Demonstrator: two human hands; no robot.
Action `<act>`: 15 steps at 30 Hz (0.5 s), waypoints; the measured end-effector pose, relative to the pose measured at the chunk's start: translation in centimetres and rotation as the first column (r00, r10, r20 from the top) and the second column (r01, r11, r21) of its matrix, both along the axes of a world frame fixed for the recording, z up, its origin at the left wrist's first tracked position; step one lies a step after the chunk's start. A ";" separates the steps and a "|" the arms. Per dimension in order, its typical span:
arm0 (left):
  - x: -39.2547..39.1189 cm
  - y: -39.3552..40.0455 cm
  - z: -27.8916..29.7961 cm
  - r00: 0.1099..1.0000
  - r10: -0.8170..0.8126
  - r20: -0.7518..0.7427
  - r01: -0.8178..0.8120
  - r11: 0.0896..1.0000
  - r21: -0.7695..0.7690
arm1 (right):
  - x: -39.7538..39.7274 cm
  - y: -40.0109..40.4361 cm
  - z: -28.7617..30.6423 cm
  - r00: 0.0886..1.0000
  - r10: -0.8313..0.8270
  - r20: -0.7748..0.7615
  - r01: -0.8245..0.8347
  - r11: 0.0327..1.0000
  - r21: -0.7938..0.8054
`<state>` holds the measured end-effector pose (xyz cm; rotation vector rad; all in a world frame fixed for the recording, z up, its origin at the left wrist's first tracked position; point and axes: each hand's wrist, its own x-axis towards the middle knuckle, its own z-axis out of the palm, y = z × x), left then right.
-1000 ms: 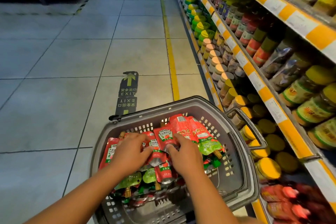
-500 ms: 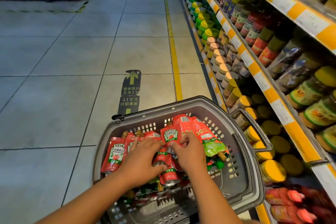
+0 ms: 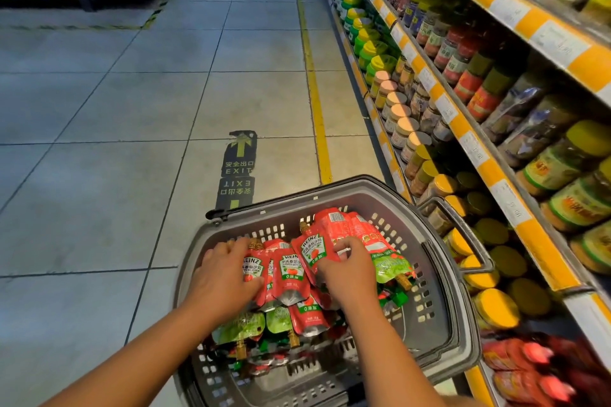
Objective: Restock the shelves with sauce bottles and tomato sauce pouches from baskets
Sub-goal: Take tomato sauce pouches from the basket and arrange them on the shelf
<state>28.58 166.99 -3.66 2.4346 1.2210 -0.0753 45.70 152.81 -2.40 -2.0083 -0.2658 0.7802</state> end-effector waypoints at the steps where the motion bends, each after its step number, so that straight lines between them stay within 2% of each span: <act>1: 0.3 0.1 0.1 1.000 0.014 -0.018 -0.014 1.000 -0.010 | 0.0 -0.1 0.0 1.000 -0.008 -0.004 0.008 1.000 0.005; 5: 0.7 0.9 0.0 0.991 0.032 -0.133 -0.032 0.999 -0.001 | 0.4 -0.4 -0.2 0.999 -0.037 -0.024 0.036 0.999 -0.037; 8: 1.0 1.8 0.4 0.986 0.043 -0.164 -0.050 0.998 -0.035 | 0.4 -0.6 -0.4 0.997 -0.054 -0.049 0.051 0.997 -0.066; 12: 0.8 1.8 0.5 0.994 0.078 -0.078 -0.081 0.996 -0.048 | 0.3 -0.7 -0.2 0.995 -0.049 -0.090 0.040 0.995 -0.095; 15: 0.5 1.3 0.5 0.991 0.113 0.068 -0.107 0.990 -0.087 | 0.3 -1.4 0.3 0.963 -0.130 -0.237 0.128 0.991 -0.025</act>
